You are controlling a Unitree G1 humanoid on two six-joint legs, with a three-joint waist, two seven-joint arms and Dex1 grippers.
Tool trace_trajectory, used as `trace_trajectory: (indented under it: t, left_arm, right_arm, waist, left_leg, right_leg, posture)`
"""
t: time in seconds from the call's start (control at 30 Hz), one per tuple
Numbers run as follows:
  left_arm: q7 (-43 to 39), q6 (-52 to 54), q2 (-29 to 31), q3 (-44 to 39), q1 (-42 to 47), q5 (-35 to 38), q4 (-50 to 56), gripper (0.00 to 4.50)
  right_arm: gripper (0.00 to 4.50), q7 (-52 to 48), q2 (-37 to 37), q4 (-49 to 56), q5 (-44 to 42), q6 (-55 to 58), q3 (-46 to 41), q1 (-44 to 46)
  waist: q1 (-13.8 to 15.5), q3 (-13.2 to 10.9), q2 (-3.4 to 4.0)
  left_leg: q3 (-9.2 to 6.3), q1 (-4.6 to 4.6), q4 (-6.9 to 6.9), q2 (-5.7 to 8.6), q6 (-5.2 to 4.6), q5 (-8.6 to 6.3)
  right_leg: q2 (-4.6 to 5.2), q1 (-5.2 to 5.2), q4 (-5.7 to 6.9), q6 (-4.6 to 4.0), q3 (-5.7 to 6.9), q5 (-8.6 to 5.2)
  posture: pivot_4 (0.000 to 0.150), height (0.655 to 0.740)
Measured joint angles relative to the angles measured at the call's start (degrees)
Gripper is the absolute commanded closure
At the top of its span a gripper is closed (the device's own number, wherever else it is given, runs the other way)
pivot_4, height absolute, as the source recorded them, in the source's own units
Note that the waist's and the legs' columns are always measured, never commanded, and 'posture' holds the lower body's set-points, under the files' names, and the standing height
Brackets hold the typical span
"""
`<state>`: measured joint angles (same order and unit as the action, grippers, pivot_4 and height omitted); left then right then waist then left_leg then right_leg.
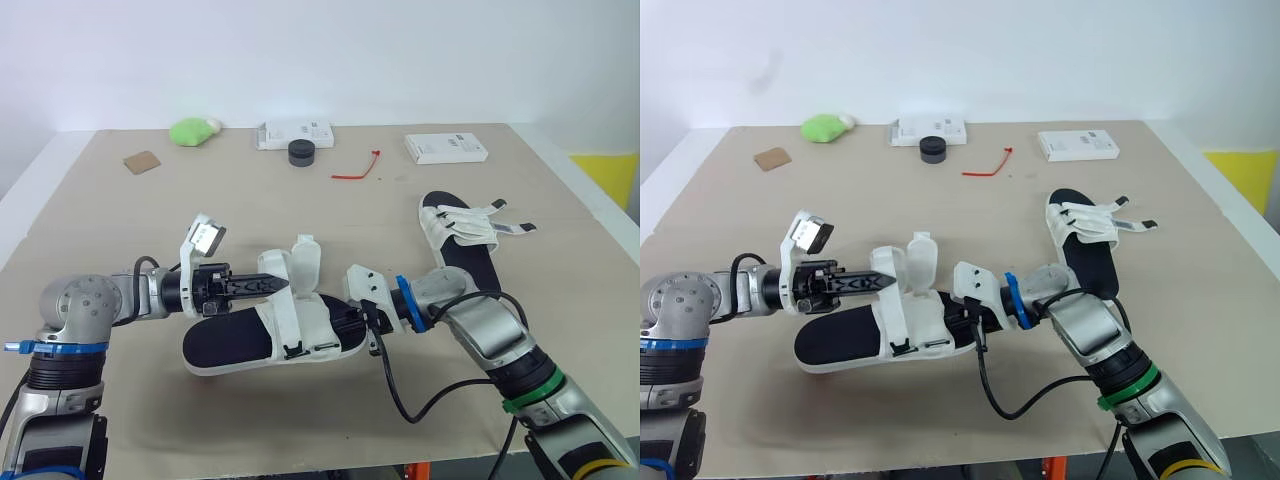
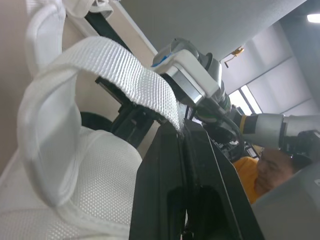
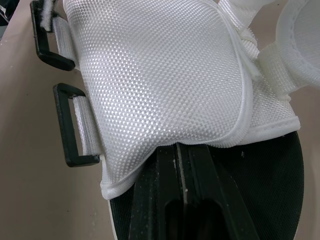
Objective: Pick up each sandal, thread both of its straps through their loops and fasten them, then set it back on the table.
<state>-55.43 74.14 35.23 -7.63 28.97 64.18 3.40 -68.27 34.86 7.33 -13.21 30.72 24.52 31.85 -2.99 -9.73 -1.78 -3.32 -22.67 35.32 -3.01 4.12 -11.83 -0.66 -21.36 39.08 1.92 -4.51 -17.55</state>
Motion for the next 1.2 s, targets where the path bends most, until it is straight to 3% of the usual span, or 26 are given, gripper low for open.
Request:
trace_trajectory:
  t: [0.63,1.2]
  left_arm:
    - [-4.3,-12.0,0.2,4.7,-4.0,-6.5,6.3,4.42]
    - [-8.2,-24.8,-0.1,7.4,-5.5,-16.0,5.7,4.42]
  right_arm:
    - [4.50,0.1,0.0,0.4,0.0,0.1,-0.1,-0.2]
    - [4.50,0.3,-0.1,0.5,0.0,0.1,-0.1,-0.3]
  waist:
    - [0.0,0.0,0.00]
    - [-0.1,0.0,0.00]
  left_leg:
    - [0.01,0.00,-0.02,0.00,0.02,-0.01]
    - [0.03,0.00,-0.03,-0.02,0.01,-0.02]
  right_leg:
    - [0.00,0.00,-0.03,-0.01,-0.02,-0.01]
    - [-0.01,-0.01,-0.03,-0.02,-0.03,-0.02]
  posture:
    - [0.150,0.7400]
    - [0.150,0.7400]
